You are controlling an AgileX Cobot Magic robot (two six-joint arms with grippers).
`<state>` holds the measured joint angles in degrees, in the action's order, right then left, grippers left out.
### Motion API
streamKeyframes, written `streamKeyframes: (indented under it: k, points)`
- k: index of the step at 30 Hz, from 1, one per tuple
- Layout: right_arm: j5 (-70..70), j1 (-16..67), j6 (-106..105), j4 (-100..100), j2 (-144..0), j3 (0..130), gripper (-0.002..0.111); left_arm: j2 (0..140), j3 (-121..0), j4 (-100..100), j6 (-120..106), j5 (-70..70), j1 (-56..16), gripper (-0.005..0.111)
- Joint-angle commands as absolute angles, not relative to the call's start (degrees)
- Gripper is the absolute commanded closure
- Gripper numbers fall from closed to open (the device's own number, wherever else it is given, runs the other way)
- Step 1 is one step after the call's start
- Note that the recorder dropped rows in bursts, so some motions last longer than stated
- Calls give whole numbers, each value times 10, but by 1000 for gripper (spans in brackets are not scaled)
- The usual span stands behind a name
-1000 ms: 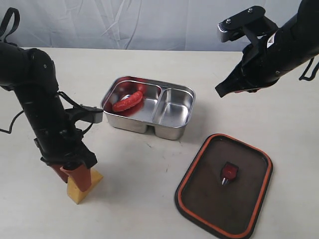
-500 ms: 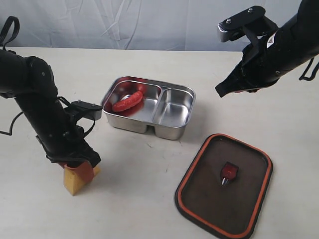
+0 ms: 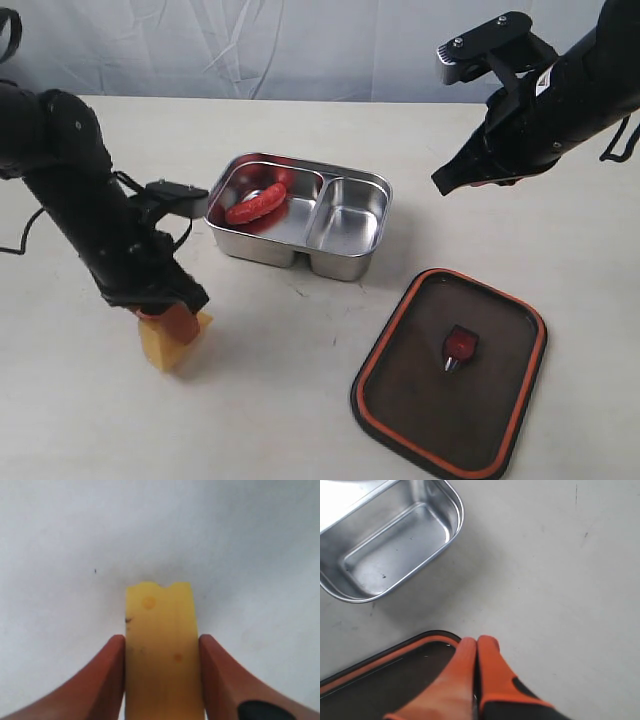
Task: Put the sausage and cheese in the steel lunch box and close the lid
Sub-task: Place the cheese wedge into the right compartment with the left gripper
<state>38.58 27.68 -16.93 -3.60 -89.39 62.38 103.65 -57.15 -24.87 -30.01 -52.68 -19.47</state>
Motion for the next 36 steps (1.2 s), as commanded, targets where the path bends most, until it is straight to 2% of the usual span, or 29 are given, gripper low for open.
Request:
streamKeyframes:
  k: [1,13,22,36]
  points:
    - [383,273,-170,-29,-889,625,109,991,-612,-283,-310,-511,-195,107]
    - [397,273,-127,8,-882,625,109,975,-708,-460,-466,-408,-198,107]
    - [454,273,47,177,-810,625,109,1070,-781,-477,-502,-358,-265,107]
    - [523,273,62,183,-756,625,109,1186,-863,-478,-502,-350,-287,105]
